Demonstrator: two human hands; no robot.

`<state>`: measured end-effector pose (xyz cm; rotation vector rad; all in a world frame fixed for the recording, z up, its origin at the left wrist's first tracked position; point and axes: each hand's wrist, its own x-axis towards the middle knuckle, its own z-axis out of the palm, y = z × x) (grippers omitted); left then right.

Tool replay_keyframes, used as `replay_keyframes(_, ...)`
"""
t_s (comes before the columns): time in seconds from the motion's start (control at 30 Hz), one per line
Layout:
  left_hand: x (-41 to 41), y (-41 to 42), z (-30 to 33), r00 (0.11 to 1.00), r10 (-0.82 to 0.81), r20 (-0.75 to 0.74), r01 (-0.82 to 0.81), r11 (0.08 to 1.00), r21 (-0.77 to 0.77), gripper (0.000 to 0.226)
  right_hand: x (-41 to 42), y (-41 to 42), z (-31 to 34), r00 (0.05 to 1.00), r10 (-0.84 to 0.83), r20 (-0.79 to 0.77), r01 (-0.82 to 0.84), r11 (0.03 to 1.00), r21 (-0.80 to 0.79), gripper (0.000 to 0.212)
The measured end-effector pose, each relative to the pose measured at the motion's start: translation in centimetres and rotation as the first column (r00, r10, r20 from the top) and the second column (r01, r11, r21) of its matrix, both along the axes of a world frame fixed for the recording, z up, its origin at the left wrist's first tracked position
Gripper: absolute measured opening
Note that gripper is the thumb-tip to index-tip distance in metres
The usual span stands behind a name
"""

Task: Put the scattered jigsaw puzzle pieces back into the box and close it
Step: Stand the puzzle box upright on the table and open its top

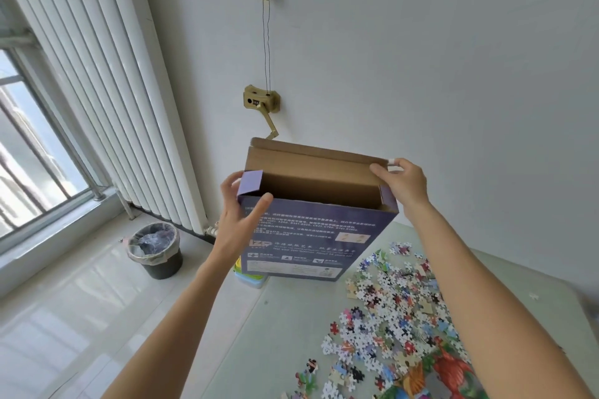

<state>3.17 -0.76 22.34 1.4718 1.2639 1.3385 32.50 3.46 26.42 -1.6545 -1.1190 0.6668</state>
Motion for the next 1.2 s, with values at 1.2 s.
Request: replay_keyframes(1.2,-2.4,-1.9,-1.0,0.978,0.198,-0.069,-0.194,0.979,0.069,0.043,-2.5,-2.6,-2.2,0.968,0.191,0.16,-0.198,0.98,0.029,0.035)
